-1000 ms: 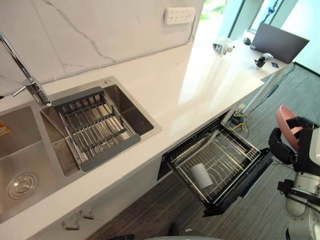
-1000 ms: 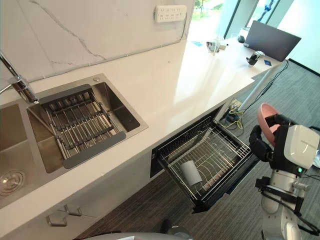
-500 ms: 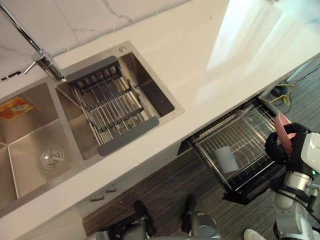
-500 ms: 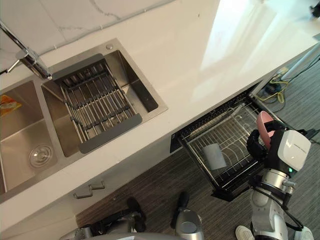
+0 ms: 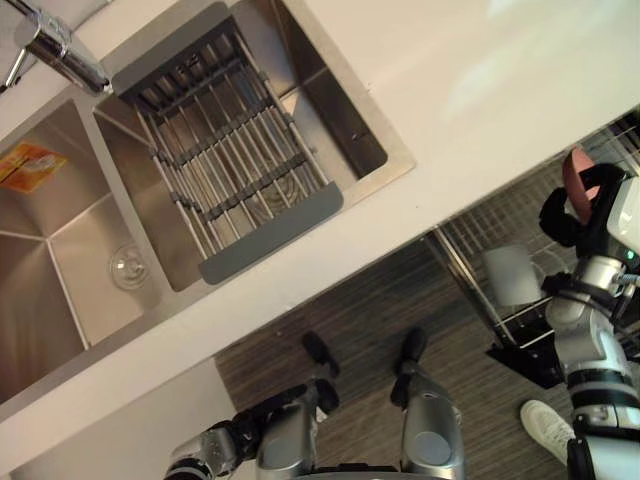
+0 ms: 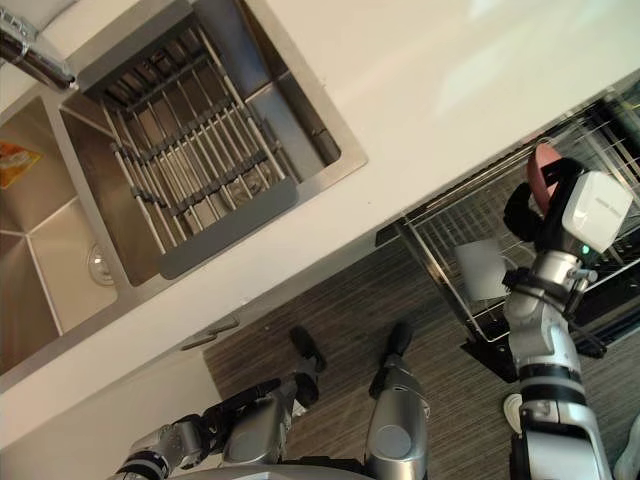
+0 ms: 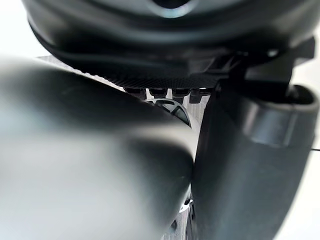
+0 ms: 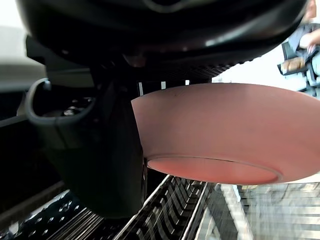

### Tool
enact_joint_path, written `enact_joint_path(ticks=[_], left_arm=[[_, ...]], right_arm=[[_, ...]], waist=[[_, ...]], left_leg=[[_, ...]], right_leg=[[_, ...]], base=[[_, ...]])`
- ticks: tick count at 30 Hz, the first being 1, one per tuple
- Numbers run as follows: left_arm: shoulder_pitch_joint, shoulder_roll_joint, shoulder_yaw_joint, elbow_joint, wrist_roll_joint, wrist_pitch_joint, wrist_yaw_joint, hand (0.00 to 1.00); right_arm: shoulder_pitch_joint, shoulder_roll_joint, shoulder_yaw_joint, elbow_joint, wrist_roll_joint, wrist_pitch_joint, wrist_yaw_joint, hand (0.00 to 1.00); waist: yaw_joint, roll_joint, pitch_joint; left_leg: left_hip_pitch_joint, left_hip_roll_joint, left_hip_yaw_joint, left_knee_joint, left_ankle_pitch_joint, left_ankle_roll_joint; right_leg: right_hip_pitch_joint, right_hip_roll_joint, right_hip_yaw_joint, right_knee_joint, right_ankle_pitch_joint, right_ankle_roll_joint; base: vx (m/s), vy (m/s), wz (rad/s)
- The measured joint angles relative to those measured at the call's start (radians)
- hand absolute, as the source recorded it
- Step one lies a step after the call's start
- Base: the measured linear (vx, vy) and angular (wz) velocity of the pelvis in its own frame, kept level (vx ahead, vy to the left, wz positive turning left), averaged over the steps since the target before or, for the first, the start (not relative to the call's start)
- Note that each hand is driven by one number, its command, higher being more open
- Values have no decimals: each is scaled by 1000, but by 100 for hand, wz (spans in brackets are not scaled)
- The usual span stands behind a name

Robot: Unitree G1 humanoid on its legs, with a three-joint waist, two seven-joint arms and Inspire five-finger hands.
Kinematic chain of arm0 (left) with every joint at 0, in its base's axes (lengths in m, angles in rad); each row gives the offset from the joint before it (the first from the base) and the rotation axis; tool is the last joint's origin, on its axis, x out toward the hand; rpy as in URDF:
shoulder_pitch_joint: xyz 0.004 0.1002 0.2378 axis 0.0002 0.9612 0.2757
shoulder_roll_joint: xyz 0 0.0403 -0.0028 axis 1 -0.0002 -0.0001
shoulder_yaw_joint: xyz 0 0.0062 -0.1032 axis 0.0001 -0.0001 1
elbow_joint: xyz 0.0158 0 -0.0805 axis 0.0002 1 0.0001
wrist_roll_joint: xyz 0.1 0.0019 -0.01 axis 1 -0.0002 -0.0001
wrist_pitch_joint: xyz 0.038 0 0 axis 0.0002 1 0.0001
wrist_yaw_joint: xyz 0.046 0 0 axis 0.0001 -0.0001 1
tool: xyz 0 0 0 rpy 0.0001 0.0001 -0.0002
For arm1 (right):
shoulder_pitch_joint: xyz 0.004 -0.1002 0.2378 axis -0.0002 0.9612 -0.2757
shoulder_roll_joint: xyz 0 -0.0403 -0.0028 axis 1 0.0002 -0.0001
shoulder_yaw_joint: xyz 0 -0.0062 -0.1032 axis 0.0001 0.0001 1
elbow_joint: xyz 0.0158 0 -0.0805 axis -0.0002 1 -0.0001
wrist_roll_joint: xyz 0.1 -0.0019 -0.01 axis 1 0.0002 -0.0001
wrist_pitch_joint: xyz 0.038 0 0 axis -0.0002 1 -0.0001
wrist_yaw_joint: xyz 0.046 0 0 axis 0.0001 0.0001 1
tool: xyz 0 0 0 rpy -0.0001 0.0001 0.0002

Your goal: Walk over to the sink, pick up the cup, carry it to the dishwasher, place the cup inside the dishwasher, then close the dishwasher door

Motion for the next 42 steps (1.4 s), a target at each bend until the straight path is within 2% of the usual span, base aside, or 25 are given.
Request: enact_joint_path(ticks=[1,2,10,17,20,23,26,28,32,35,38,40,42], left_arm=[[-5,0,-9,0,-1,3,-1,100],[-10,0,-17,0,-6,4,-2,100],[-27,-1,-50,6,-6,-8,-21,100],[-28,-7,-50,8,43,-36,-35,100],[-20,-21,-18,12,82,-42,-35,100],[-4,-21,14,19,105,-42,-35,100],[33,-15,92,49,123,-49,-33,100],[60,-4,130,53,147,-49,-31,100],[73,4,150,87,164,-48,-10,100],[86,-9,153,90,192,-44,13,100],[105,-17,171,91,200,-44,32,100],[126,-20,171,92,201,-44,40,100],[140,-24,172,93,201,-44,47,100]], right_arm=[[-26,-4,18,27,6,0,8,0],[-37,-5,25,44,11,1,12,100],[-92,-19,68,155,93,43,49,100],[-78,-19,63,149,120,111,64,100],[-2,-6,-4,78,202,120,63,100],[110,83,-151,-129,308,117,62,100],[254,210,-221,-386,328,97,63,100],[359,298,-273,-550,340,62,79,100],[472,367,-447,-677,430,-29,84,100],[521,393,-568,-676,484,-103,46,100],[573,424,-619,-671,539,-142,46,100],[624,473,-638,-614,680,-179,78,100],[650,532,-655,-561,731,-191,98,100]], waist=[[2,7,3],[4,11,5],[10,35,15],[14,35,15],[8,34,15],[-7,26,15],[-41,-13,5],[-59,-54,-18],[-87,-125,-74],[-106,-149,-105],[-118,-155,-122],[-124,-158,-149],[-125,-157,-165]], left_leg=[[-9,-3,-4,-1,2,2],[-15,-7,-8,-2,4,4],[-32,-41,-34,-21,17,20],[-15,-48,-37,-17,20,22],[11,-48,-40,-17,19,21],[52,-42,-27,-29,17,19],[113,-35,4,-54,14,8],[144,-25,27,-64,5,-6],[205,-13,65,-74,-9,-25],[247,-9,77,-80,-20,-33],[279,-5,89,-82,-29,-42],[302,1,95,-84,-35,-49],[321,4,98,-85,-39,-56]], right_leg=[[-10,-5,0,6,0,0],[-15,-8,-2,8,0,0],[-51,-50,1,54,-7,12],[-41,-57,11,67,-8,13],[-13,-57,11,67,-11,18],[14,-55,22,68,-21,26],[52,-37,47,48,-21,27],[72,-18,66,27,-21,27],[116,5,97,1,-19,23],[159,17,103,-22,-21,26],[189,26,113,-38,-23,28],[213,32,115,-50,-26,30],[232,34,115,-50,-33,31]], base=[[18,49,15],[16,42,10],[8,48,8],[2,10,-1],[0,0,0],[27,-12,-12],[67,-29,-31],[87,-43,-35],[121,-31,-29],[93,-12,-16],[63,-5,-14],[39,-2,-8],[19,4,-4]])
